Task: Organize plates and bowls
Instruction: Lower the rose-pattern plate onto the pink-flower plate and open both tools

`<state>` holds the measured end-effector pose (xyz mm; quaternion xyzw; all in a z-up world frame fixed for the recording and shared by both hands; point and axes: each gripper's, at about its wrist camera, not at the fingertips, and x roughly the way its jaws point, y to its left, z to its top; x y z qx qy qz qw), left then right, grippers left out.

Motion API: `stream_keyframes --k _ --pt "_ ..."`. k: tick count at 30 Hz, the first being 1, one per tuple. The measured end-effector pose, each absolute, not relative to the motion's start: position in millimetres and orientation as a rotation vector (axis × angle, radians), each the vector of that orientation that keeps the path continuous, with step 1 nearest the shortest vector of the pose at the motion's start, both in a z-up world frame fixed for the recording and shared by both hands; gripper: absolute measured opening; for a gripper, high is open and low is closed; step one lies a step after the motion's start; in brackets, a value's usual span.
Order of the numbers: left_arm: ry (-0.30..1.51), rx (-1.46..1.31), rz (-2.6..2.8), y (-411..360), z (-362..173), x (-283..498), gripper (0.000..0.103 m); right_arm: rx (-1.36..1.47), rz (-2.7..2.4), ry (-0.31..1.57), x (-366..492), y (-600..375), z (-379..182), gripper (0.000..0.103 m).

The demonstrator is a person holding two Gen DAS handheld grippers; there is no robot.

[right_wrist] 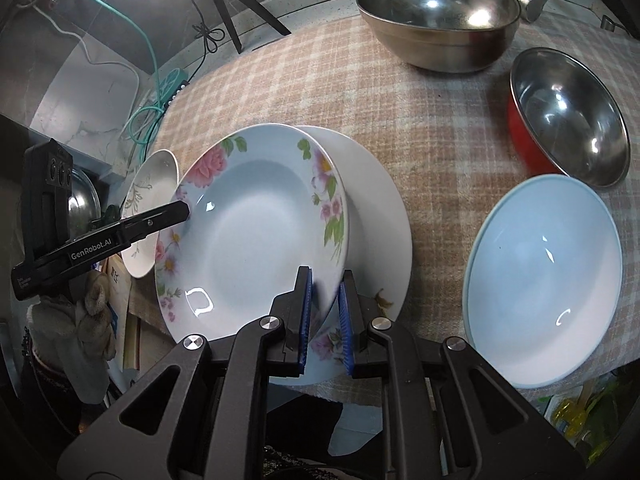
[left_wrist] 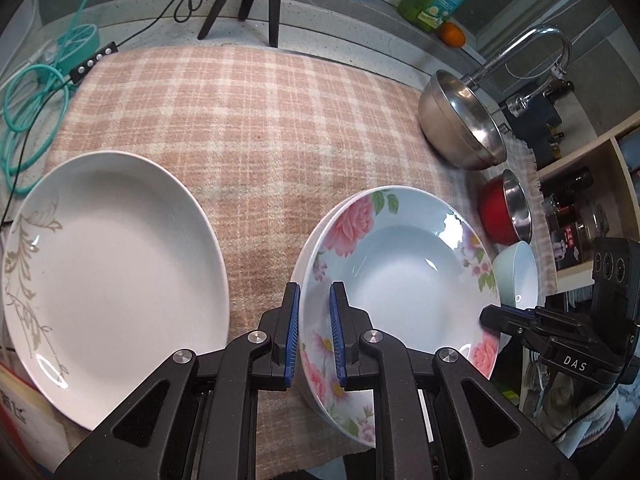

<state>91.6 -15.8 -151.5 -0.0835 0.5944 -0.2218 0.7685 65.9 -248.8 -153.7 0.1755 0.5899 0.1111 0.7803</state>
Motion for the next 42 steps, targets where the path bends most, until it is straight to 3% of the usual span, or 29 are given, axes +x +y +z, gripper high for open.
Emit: stream_keyframes --k 28,35,39,40,42 --pt "1.261 -0.066 -0.462 -32.8 -155.8 82.3 0.013 0.267 0.174 1.29 65.3 -246.4 -169.8 0.017" --pt "1.256 -0.072 -0.454 -30.1 -155.3 82.8 0.013 0.144 0.164 1.277 62.7 -226.7 -166.9 0.028" --pt "1.254 -0.06 -0.461 -32.1 -152.5 80.8 0.014 0.129 0.166 1.257 60.8 -224.7 -163.1 0.047" --pt "1.248 -0.05 -0.461 -33.0 -151.1 80.2 0.016 0.115 0.16 1.246 60.6 -224.1 -160.8 0.048" --pt "1.237 -0.028 -0.46 -35.2 -147.7 78.4 0.029 0.102 0.154 1.224 61.3 -224.0 -155.1 0.064"
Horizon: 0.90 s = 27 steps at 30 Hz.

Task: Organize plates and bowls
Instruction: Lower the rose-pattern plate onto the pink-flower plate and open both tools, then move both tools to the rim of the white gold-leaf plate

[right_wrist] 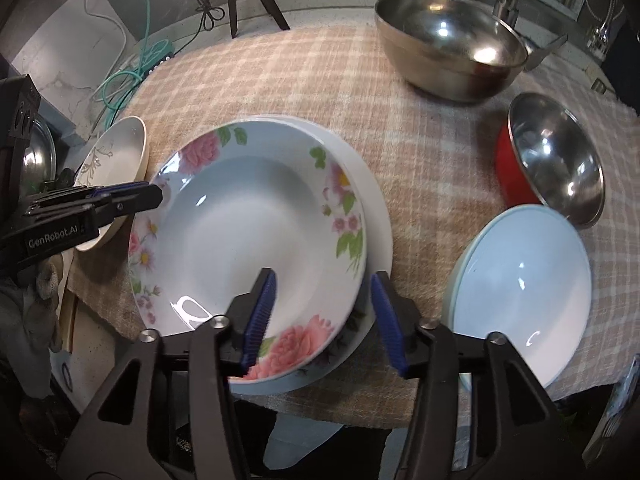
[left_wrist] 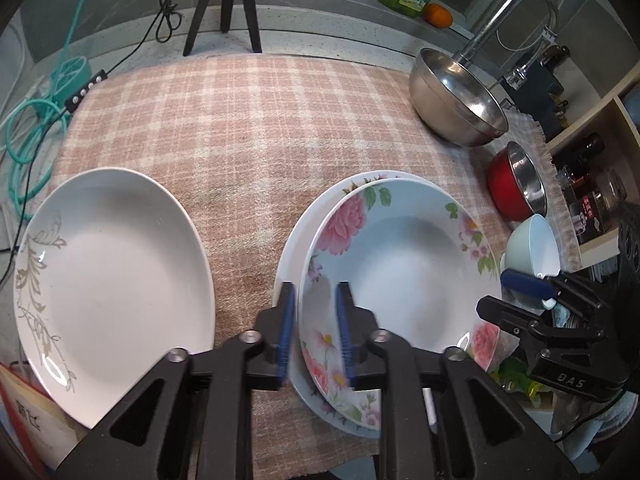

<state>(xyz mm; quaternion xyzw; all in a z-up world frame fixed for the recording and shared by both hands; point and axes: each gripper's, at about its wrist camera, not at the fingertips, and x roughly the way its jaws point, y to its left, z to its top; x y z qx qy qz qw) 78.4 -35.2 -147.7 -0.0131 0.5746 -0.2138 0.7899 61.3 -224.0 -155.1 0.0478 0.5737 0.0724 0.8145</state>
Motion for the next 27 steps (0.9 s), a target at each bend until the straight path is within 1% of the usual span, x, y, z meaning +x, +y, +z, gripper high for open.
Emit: stream_keyframes --k 1,2,4,6,7,16,27 --pt "1.235 -0.02 -0.448 -35.8 -146.2 78.2 0.048 0.108 0.161 1.216 61.8 -224.2 -152.6 0.069" --pt "1.225 -0.015 -0.441 -35.6 -144.5 78.1 0.056 0.116 0.169 1.206 62.2 -224.6 -149.7 0.074" --pt "1.209 -0.007 -0.441 -36.4 -141.3 77.8 0.056 0.126 0.182 1.184 62.9 -224.4 -143.7 0.078" --pt "1.207 -0.005 -0.436 -36.3 -139.0 78.4 0.062 0.13 0.201 1.171 65.0 -223.5 -139.0 0.088" --pt "1.2 -0.003 -0.431 -35.8 -137.6 78.5 0.066 0.131 0.209 1.165 65.8 -222.8 -136.8 0.088" --pt "1.145 -0.034 -0.361 -13.8 -121.8 78.8 0.066 0.142 0.232 1.153 77.5 -216.5 -127.4 0.088" --pt "1.106 -0.198 -0.251 54.5 -100.7 69.4 0.066 0.15 0.336 1.106 113.4 -184.3 -100.0 0.088"
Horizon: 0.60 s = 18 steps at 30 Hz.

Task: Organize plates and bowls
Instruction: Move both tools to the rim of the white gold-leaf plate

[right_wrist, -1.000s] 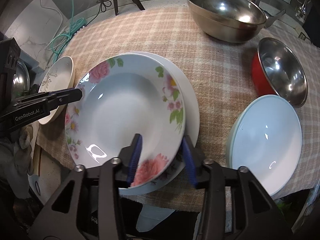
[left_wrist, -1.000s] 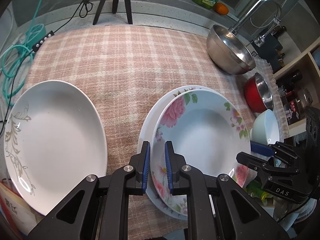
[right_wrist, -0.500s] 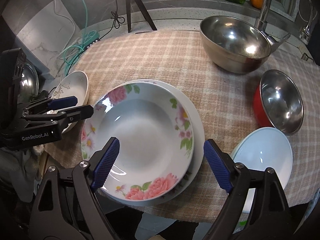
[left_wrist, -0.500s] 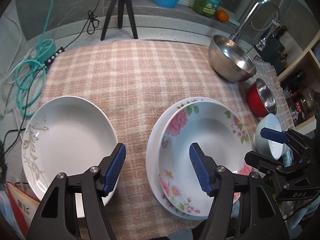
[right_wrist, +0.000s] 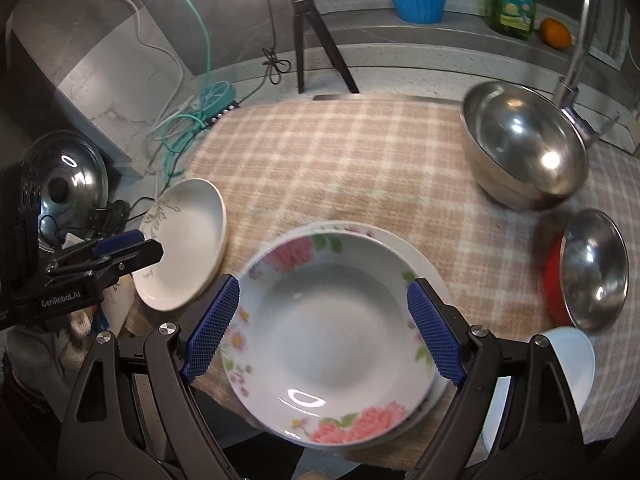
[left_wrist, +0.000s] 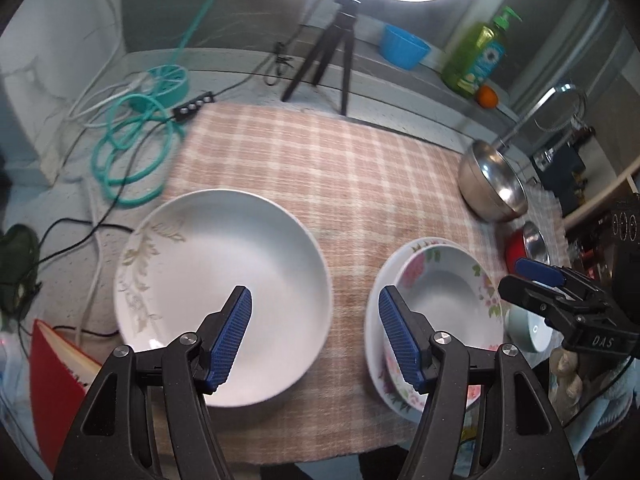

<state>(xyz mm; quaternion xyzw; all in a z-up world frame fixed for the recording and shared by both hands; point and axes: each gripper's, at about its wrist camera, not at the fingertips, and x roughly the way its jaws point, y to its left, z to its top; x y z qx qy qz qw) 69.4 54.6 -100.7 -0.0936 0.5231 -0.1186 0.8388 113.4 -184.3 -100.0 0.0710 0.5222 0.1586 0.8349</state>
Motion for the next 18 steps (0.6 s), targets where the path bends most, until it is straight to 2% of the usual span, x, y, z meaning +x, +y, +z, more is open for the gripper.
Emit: stream_keyframes --k 9,18 --pt "1.117 -0.314 -0.118 119.1 -109.3 59.5 0.066 0.135 0.463 1.131 148.1 -136.2 -97.1 0.088" --pt "1.141 -0.432 -0.04 171.5 -126.7 58.8 0.066 0.157 0.549 1.228 179.7 -98.5 -121.5 0.088"
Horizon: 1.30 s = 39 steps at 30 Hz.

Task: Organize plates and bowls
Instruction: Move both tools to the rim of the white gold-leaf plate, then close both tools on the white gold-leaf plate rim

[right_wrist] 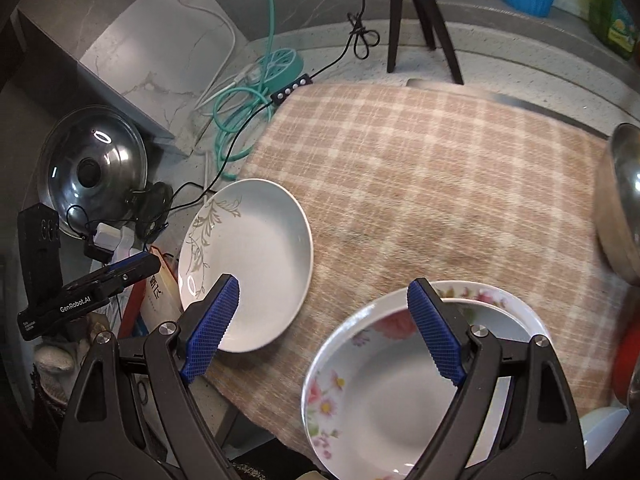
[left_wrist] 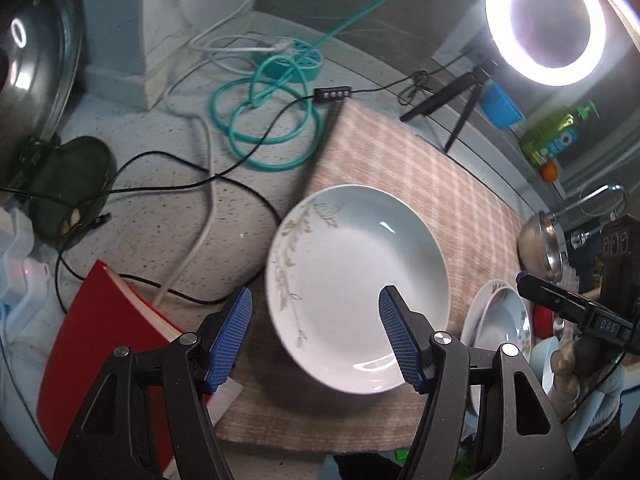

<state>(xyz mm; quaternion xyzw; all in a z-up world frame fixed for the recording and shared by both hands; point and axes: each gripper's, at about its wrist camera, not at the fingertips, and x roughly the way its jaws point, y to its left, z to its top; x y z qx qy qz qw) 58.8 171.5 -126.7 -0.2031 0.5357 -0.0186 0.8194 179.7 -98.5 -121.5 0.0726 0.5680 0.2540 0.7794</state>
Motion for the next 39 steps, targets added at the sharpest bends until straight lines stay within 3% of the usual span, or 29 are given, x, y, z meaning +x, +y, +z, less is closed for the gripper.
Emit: stream_keyframes --k 9,13,18,20,27,33,39 --pt "1.184 -0.479 -0.035 190.7 -148.6 71.8 0.063 0.209 0.574 1.323 201.9 -75.8 -146.7 0.088" --pt "1.201 -0.502 -0.045 192.4 -156.6 74.5 0.054 0.215 0.577 1.339 206.3 -69.1 -151.7 0.087" --pt "1.216 -0.517 -0.056 191.9 -163.5 78.5 0.038 0.188 0.582 1.359 209.5 -61.1 -157.1 0.064" --pt "1.221 -0.52 -0.056 191.3 -165.3 78.9 0.028 0.177 0.581 1.371 210.6 -59.6 -160.3 0.053" --pt "1.232 -0.521 -0.06 189.9 -169.6 78.5 0.019 0.159 0.582 1.406 210.5 -56.4 -171.4 0.027" --pt "1.237 -0.509 -0.067 187.8 -171.3 81.0 0.014 0.142 0.574 1.408 212.2 -52.9 -175.3 0.014" --pt "1.243 -0.508 -0.064 189.2 -172.4 81.0 0.011 0.1 0.56 1.406 211.0 -44.2 -179.7 0.01"
